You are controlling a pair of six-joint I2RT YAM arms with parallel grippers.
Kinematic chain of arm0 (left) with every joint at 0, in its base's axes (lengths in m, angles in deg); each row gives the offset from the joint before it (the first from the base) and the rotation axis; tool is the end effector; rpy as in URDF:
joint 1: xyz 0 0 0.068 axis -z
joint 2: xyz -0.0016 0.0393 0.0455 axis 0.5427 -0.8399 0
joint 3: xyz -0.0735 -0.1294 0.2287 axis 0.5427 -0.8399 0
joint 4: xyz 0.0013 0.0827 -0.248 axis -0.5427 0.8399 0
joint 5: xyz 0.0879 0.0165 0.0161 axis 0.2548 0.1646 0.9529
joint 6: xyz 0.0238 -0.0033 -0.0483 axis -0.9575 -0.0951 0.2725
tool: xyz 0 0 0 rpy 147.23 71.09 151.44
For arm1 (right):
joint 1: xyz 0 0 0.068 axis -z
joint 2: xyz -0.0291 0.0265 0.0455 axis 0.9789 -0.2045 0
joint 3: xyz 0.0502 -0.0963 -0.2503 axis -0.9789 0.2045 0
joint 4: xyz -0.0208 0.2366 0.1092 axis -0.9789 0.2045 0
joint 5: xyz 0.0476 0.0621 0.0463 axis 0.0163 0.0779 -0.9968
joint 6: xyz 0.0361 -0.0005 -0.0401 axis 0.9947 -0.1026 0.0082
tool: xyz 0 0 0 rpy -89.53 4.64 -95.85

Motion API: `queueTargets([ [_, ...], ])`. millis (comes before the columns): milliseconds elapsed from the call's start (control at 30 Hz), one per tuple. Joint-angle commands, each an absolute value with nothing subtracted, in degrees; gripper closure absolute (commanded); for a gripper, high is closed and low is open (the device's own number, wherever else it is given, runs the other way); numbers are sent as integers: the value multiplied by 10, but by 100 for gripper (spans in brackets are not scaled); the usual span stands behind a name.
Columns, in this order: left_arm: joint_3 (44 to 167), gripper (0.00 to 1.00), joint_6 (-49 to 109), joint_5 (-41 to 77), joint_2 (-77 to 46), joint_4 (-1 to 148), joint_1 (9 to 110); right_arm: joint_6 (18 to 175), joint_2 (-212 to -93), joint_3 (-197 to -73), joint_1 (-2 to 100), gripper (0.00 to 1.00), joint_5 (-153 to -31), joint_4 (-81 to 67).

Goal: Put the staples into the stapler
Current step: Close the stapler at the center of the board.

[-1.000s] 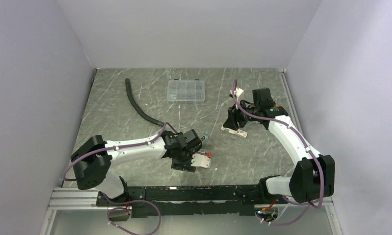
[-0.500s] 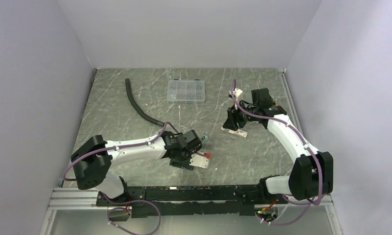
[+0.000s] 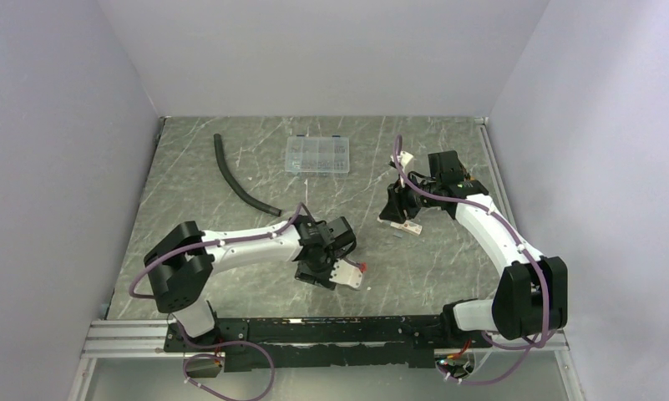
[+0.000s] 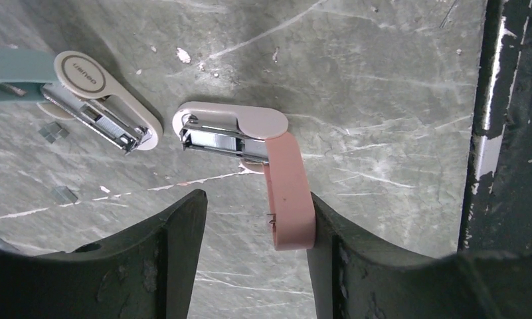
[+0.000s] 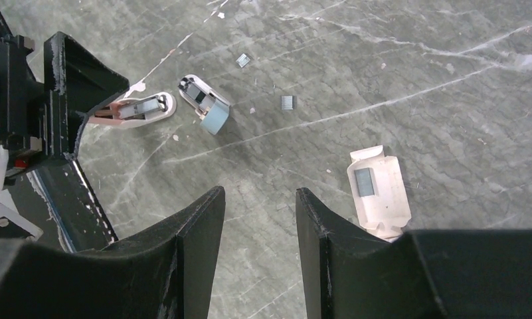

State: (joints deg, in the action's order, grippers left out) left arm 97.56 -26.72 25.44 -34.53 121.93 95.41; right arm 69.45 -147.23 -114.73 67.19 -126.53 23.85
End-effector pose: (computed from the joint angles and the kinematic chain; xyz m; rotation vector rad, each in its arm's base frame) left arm 0.1417 -0.2737 0.1986 2.3519 1.7147 -0.0679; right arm 0.2581 0.0746 0.2606 -0.9220 2.1310 0.8253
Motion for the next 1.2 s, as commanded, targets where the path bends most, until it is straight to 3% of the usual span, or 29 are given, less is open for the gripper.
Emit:
queueTargets([
  [0,1022,41,-300,220,-374,1270,949,681,-1465,-1153,673,53,-1288,233],
  [1167,1224,58,-383,56,-565,1458,849,671,-1482,-1165,673,55,-1324,252],
])
